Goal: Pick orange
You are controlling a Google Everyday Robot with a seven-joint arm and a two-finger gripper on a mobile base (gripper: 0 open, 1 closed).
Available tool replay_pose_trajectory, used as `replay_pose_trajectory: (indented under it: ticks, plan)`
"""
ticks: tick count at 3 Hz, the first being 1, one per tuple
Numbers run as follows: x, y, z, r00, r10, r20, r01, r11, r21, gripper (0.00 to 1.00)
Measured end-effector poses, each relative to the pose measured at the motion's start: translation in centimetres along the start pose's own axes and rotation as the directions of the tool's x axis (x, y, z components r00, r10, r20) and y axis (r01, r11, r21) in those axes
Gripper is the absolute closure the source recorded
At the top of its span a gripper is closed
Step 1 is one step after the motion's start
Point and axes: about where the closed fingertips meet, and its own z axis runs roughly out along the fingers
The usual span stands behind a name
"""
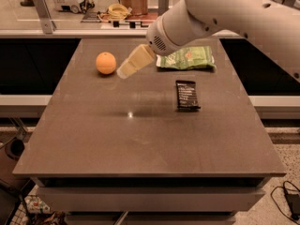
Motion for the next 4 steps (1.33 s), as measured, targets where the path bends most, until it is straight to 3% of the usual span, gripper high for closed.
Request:
replay_pose_trajectory:
  ticks: [2,4]
  plan:
    - [-0.6,0.7,5.4,1.0,0.018,0.02,-0.018,0.9995,-0.025,0.0]
    - [-2.7,0.5,11.6,0.994,0.05,0.093,-0.047,0.9985,-0.027,0.0]
